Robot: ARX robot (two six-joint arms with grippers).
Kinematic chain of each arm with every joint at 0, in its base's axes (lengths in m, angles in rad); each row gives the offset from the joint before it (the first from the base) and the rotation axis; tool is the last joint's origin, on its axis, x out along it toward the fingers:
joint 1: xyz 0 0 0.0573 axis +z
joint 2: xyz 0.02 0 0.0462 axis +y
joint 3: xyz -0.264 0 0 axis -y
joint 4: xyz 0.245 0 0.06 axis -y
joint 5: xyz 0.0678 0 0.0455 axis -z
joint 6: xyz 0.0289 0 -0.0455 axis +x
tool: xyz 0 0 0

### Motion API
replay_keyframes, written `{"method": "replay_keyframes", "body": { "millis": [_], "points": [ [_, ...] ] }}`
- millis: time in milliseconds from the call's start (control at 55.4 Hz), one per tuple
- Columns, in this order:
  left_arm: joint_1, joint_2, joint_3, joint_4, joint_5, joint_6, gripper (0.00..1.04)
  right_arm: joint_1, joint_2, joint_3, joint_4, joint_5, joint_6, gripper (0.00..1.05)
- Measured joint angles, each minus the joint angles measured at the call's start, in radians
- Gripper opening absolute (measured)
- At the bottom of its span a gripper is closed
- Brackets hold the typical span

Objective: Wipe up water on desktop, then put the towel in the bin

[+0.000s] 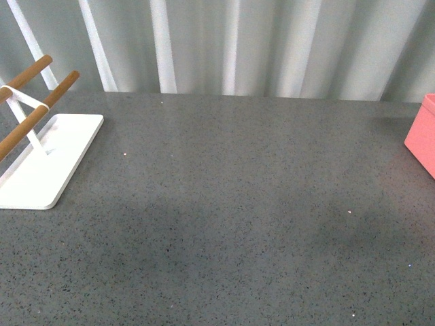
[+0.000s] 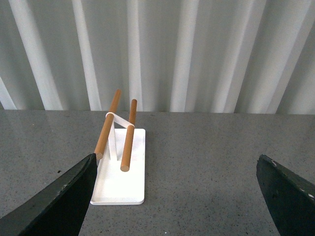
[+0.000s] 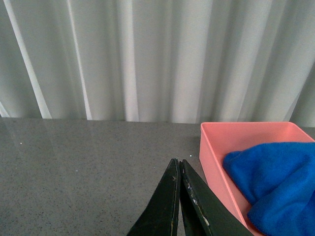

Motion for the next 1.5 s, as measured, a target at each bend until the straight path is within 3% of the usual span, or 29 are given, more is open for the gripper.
{"method": "replay_keyframes", "body": {
  "millis": [722,849,1192,1354,1426,1499],
  "points": [
    [0.0,0.0,0.0,0.0,0.0,0.0,0.98,0.0,-0.201,-0.024,-0.148,0.004,0.003,0.03],
    [0.0,0.0,0.0,0.0,0.0,0.0,0.98,0.0,-0.351,-0.024,-0.321,0.006,0.006,0.03],
    [0.0,-0.001,0.0,0.0,0.0,0.0,0.98,0.0,-0.374,-0.024,-0.328,0.006,0.008,0.03],
    [0.0,-0.001,0.0,0.0,0.0,0.0,0.98,0.0,-0.374,-0.023,-0.328,0.007,0.008,0.26],
    [0.0,-0.001,0.0,0.0,0.0,0.0,0.98,0.0,-0.375,-0.023,-0.328,0.007,0.008,0.45],
    [0.0,-0.001,0.0,0.0,0.0,0.0,0.98,0.0,-0.374,-0.024,-0.328,0.007,0.008,0.56]
  ]
}}
